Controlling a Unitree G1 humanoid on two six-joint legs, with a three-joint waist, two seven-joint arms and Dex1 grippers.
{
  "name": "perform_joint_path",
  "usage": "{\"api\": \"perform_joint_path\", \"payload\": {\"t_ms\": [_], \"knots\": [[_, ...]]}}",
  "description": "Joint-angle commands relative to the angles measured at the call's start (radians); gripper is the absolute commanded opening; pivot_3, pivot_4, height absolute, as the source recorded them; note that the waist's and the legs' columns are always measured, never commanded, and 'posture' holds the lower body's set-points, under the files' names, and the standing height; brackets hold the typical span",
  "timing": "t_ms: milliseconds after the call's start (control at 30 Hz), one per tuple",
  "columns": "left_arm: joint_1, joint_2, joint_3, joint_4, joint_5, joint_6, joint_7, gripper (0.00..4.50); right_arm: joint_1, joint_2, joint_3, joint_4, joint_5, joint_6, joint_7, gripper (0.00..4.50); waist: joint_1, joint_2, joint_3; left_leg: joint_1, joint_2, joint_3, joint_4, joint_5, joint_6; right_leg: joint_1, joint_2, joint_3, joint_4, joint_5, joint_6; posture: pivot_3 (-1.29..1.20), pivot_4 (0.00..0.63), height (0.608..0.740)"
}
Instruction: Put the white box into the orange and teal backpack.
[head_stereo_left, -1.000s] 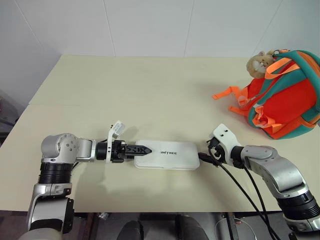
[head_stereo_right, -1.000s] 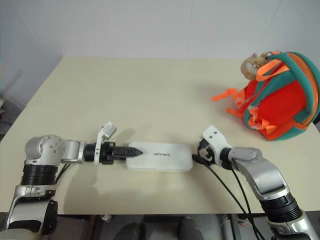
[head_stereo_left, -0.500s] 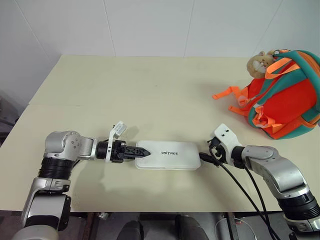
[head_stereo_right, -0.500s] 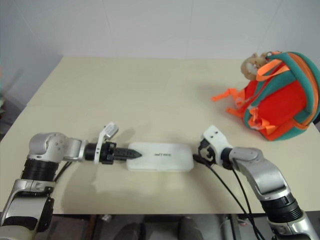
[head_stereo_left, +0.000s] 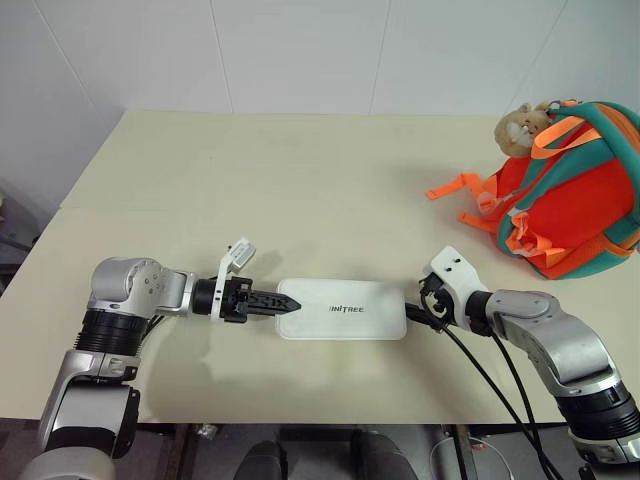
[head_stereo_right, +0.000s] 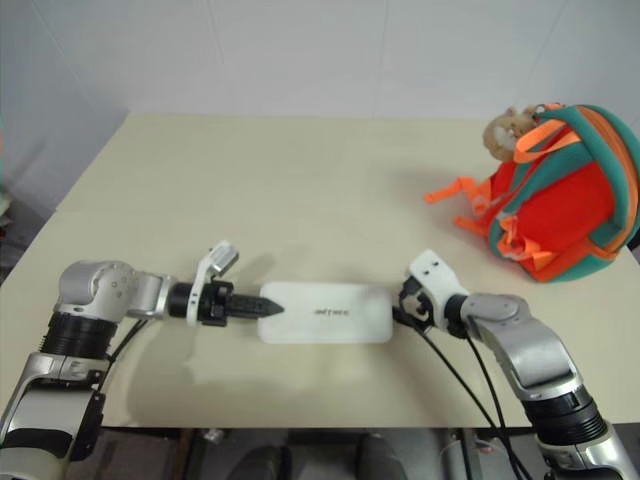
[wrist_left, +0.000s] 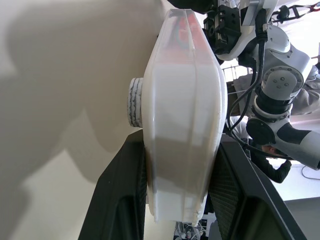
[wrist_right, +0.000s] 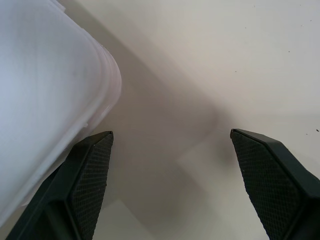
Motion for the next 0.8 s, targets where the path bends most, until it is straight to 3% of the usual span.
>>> {"api": "perform_joint_path", "payload": {"t_ms": [33,533,800], "knots": [[-0.011,0.004,0.016,-0.022,0.011,0.005,0.019,1.34,-0.007,-0.003,-0.029,-0.015,0.007,-0.013,0.010,4.50,0.000,0.000,0.000,0.000,0.000,0.000,0.000,0.000,0.000,0.000,0.000,0.000,0.000,0.000,0.000,0.00,0.150,0.740],[-0.012,0.005,0.127,0.006,-0.009,0.026,0.058,1.34,0.009,-0.028,-0.101,-0.022,0.019,-0.001,0.009,4.50,-0.001,0.000,0.000,0.000,0.000,0.000,0.000,0.000,0.000,-0.001,0.000,0.000,0.001,0.000,0.000,0.00,0.150,0.740],[-0.033,-0.034,0.308,0.052,-0.039,0.123,0.138,1.34,0.018,-0.003,-0.251,-0.049,0.086,0.041,-0.024,4.50,0.000,0.000,0.000,0.000,0.000,0.000,0.000,0.000,0.000,-0.001,0.000,0.000,0.001,0.000,0.000,0.00,0.150,0.740]]}}
